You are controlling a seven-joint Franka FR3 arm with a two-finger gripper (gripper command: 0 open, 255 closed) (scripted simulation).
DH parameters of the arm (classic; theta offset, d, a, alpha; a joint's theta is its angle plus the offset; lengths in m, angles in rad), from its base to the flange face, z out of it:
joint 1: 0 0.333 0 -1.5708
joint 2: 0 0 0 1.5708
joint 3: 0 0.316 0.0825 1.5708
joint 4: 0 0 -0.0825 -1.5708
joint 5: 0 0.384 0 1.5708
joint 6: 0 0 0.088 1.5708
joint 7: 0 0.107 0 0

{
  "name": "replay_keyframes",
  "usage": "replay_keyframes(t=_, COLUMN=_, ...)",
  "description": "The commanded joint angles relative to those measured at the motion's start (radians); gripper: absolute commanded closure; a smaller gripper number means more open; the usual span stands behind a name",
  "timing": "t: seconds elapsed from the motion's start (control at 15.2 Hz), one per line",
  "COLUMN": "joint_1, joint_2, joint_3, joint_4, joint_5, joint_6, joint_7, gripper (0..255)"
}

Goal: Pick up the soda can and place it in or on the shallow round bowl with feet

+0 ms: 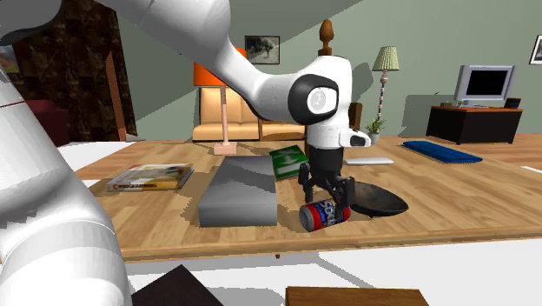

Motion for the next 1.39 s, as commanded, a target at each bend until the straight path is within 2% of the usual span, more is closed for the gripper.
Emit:
replay_keyframes(t=0.0, joint_1=0.000, joint_2=0.010, joint_3=-0.001, joint_4=-0.017, joint_5=0.000, joint_6=0.028, joint_7=0.000, gripper=0)
replay_keyframes(t=0.59, joint_1=0.000, joint_2=0.014, joint_3=-0.001, joint_4=-0.022, joint_5=0.001, joint_6=0.036, joint_7=0.000, gripper=0)
replay_keyframes(t=0.66, joint_1=0.000, joint_2=0.014, joint_3=-0.001, joint_4=-0.022, joint_5=0.001, joint_6=0.036, joint_7=0.000, gripper=255)
replay_keyframes(t=1.32, joint_1=0.000, joint_2=0.008, joint_3=-0.001, joint_4=-0.014, joint_5=0.000, joint_6=0.022, joint_7=0.000, gripper=255)
